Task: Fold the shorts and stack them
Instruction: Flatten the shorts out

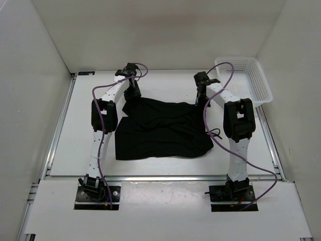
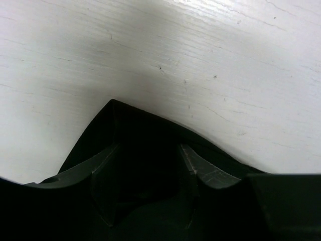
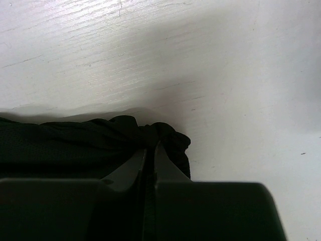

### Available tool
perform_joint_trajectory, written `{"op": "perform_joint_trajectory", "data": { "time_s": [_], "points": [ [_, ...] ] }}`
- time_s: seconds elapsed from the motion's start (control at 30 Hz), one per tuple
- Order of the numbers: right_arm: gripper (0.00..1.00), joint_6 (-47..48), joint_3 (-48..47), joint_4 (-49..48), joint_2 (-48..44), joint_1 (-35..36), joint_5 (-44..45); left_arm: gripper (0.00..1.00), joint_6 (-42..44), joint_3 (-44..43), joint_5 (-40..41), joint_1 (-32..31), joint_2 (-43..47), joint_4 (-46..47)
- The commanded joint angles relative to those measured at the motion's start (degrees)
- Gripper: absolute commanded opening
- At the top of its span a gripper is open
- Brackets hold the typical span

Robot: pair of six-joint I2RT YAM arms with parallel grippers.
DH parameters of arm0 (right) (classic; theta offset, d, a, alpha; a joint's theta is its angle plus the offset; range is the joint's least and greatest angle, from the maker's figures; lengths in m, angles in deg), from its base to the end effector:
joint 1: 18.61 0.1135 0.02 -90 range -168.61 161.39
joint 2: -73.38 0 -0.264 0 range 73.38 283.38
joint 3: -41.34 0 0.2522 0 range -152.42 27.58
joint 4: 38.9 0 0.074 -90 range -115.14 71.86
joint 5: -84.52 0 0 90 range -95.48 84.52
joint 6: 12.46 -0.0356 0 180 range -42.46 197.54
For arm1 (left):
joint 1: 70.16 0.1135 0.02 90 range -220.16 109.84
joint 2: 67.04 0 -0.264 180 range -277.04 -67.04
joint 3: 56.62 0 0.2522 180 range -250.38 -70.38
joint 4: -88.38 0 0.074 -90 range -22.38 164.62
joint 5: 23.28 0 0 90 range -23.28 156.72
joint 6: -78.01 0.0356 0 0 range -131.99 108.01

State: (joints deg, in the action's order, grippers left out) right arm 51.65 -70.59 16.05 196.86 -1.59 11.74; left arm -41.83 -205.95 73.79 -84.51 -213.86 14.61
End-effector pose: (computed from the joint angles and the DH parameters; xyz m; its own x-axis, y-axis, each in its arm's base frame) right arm 0.4389 0.1233 0.1842 -0.8617 0.1724 -0.4773 0.2329 0.9700 -0.0701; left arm 0.5127 -0.1266 0.1655 -0.8991 -0.2797 -0.3367 -0.2764 0.9593 -0.0588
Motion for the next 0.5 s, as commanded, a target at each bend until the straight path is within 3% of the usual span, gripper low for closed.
{"op": "perform_joint_trajectory", "data": {
  "time_s": [0.0, 0.2, 0.33, 0.37, 0.47],
  "points": [
    [0.00, 0.31, -1.85, 1.53, -1.66, 0.39, 0.28, 0.58, -2.32, 2.05, 4.34, -0.41, 3.38, -1.78],
    [0.00, 0.31, -1.85, 1.53, -1.66, 0.39, 0.28, 0.64, -4.16, 6.37, 6.46, -0.42, 9.10, 2.18],
    [0.00, 0.31, -1.85, 1.53, -1.66, 0.39, 0.28, 0.51, -4.78, 6.37, 7.17, -0.42, 10.42, 2.18],
    [0.00, 0.31, -1.85, 1.53, -1.66, 0.39, 0.28, 0.43, -4.78, 6.37, 7.17, -0.42, 10.42, 2.18],
    [0.00, 0.31, -1.85, 1.53, -1.66, 0.39, 0.28, 0.43, -4.78, 6.37, 3.58, -0.42, 8.76, 2.18]
  ]
}}
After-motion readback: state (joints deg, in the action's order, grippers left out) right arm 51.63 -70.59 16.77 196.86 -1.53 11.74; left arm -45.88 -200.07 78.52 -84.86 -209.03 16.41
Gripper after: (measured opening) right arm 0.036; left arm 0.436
